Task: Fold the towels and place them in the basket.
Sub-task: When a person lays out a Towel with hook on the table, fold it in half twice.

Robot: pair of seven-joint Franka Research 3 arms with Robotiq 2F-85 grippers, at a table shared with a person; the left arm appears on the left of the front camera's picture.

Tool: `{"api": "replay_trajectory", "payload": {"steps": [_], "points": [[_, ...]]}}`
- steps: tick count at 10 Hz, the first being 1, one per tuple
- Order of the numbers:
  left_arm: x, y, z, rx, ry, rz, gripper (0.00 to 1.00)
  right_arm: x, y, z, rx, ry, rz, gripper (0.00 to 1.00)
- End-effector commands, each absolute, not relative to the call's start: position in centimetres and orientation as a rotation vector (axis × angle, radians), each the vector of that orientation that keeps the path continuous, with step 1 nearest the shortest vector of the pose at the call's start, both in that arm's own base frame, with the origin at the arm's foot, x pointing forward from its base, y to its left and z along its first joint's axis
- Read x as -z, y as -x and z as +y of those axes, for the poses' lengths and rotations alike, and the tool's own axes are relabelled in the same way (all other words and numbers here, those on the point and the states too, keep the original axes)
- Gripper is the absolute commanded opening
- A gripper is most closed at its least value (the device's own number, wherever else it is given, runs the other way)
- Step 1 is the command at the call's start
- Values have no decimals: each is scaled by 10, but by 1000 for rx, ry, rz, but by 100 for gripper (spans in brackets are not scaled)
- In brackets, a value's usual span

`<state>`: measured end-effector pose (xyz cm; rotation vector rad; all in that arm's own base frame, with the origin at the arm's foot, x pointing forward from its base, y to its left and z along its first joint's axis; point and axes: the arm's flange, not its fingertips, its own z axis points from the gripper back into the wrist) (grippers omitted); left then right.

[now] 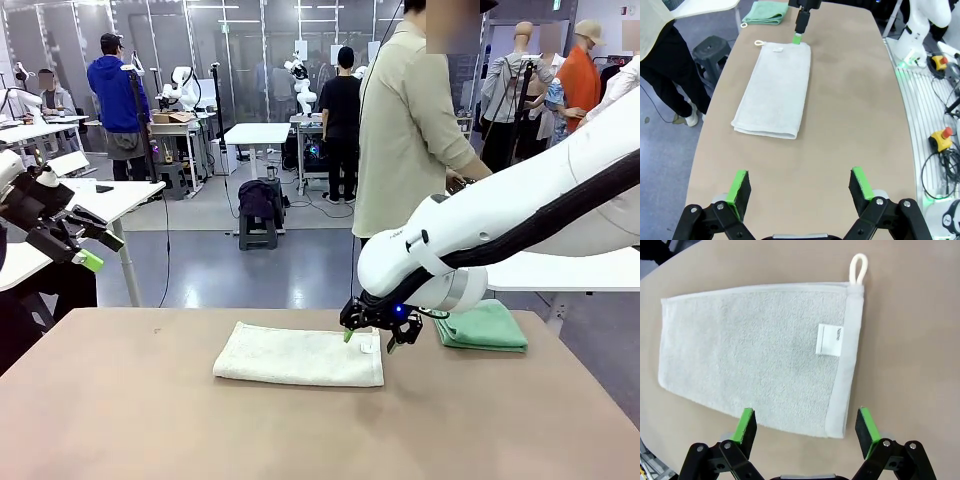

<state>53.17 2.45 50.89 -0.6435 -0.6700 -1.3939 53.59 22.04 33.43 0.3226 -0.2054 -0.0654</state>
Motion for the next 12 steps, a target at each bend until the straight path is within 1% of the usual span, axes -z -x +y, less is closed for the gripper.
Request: {"api": "replay_trajectory", "payload": {"steps": [1, 4, 12], "points": [[-510, -530, 25, 1396, 636, -671, 100, -330, -550, 224, 110, -287, -225, 100], [-510, -530, 25, 1396, 636, -671, 100, -320, -561, 225, 122, -272, -212, 100], [-510, -530, 25, 1396, 636, -671, 100, -301, -568, 241, 160, -202, -176, 100]]}}
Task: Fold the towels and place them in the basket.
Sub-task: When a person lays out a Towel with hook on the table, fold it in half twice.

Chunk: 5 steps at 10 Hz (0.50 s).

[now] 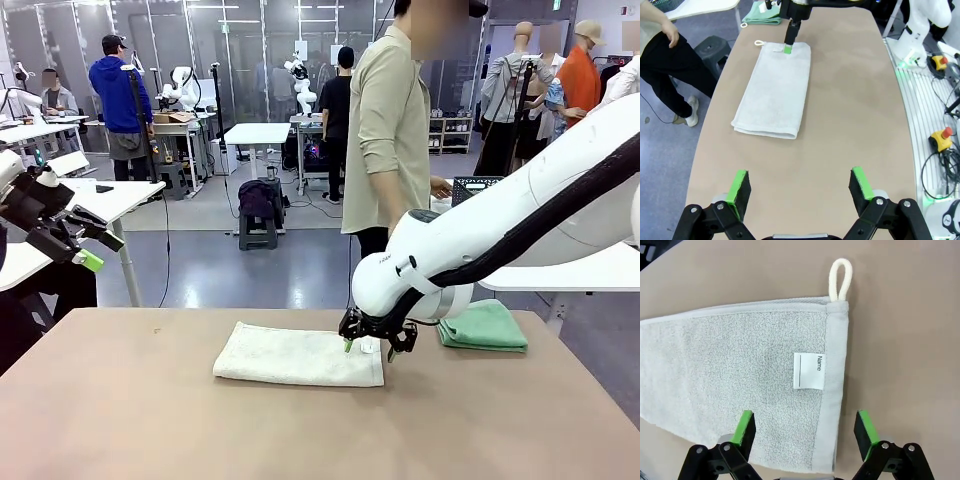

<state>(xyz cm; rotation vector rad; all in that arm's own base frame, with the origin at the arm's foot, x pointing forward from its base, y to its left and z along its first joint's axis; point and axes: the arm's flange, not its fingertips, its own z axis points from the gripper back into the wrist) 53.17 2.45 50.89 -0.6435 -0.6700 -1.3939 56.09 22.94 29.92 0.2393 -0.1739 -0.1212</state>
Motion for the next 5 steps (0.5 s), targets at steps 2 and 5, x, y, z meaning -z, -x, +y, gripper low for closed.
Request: {"api": "replay_trajectory", "payload": {"steps": [2, 5], "points": [[-510, -530, 25, 1396, 636, -671, 100, -300, -569, 243, 164, -198, -178, 100], [-510, -530, 25, 1396, 636, -671, 100, -298, -570, 245, 180, -187, -164, 82]]}}
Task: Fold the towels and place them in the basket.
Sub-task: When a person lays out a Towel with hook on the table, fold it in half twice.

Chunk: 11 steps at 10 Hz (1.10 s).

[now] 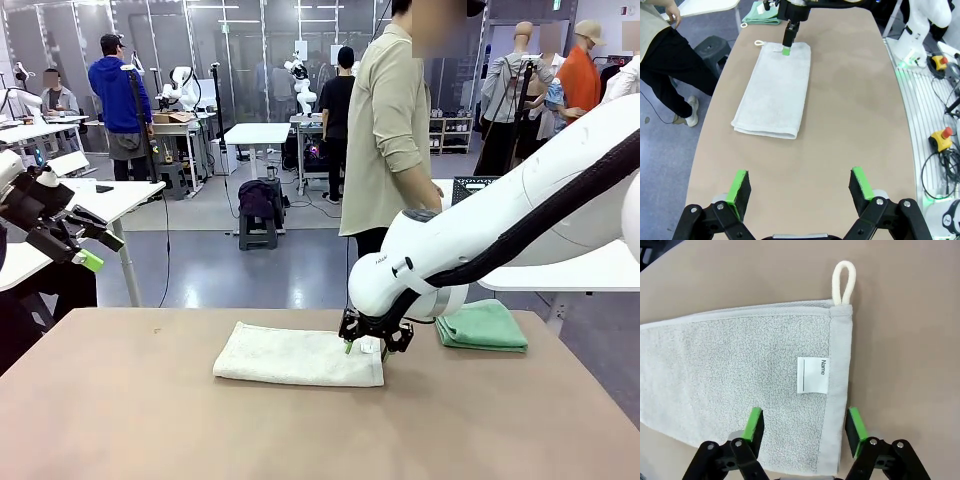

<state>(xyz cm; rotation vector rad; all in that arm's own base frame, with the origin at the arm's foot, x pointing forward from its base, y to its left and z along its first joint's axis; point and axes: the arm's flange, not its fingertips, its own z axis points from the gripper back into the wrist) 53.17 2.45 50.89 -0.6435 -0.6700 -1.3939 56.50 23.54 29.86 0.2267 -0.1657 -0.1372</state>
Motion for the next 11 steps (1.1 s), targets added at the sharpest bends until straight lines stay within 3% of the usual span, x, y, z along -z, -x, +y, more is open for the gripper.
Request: {"api": "replay_trajectory", "payload": {"steps": [1, 2, 4, 6, 8, 11], "points": [[-510, -530, 25, 1396, 636, -671, 100, -297, -571, 245, 185, -178, -161, 82], [-510, -530, 25, 1396, 636, -671, 100, -297, -571, 245, 188, -173, -160, 82], [-510, -530, 25, 1396, 636, -671, 100, -296, -571, 246, 191, -170, -158, 72], [-510, -530, 25, 1396, 636, -671, 100, -295, -572, 246, 197, -183, -156, 72], [-510, -530, 25, 1396, 636, -671, 100, -295, -572, 247, 205, -172, -154, 57], [-510, -530, 25, 1396, 636, -671, 100, -297, -572, 247, 208, -157, -149, 57]]}}
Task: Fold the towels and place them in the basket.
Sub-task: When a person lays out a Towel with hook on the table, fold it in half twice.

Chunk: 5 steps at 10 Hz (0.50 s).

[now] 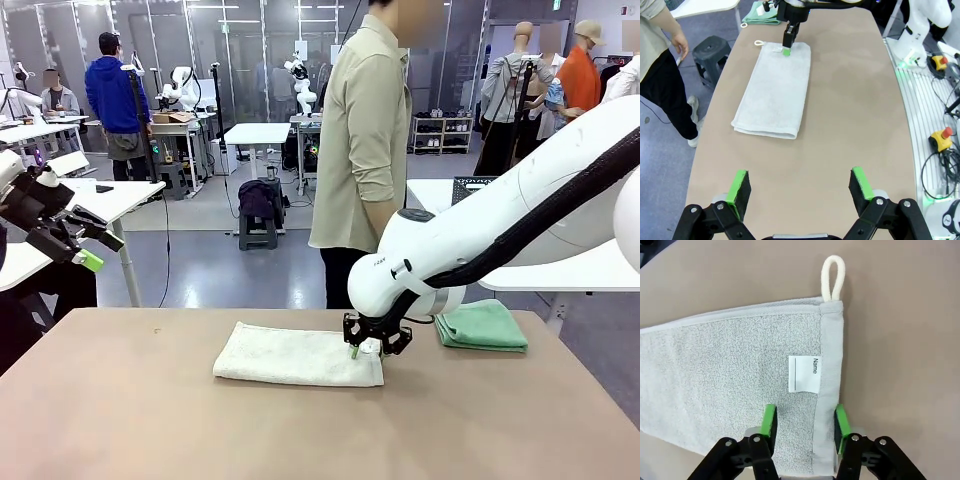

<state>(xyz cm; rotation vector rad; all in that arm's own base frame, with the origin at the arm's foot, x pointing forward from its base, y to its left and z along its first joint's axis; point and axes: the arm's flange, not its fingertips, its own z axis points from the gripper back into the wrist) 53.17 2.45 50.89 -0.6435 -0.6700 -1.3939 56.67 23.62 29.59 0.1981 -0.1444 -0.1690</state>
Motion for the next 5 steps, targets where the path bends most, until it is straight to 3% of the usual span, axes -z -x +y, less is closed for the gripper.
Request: {"api": "replay_trajectory", "payload": {"steps": [1, 2, 4, 5], "points": [[-510, -530, 25, 1396, 636, -671, 100, -297, -572, 247, 208, -155, -148, 47], [-510, -530, 25, 1396, 636, -671, 100, -298, -573, 247, 208, -149, -151, 40], [-510, -530, 25, 1396, 636, -671, 100, -300, -572, 248, 203, -143, -151, 40], [-510, -530, 25, 1396, 636, -671, 100, -301, -572, 248, 200, -140, -149, 31]]}}
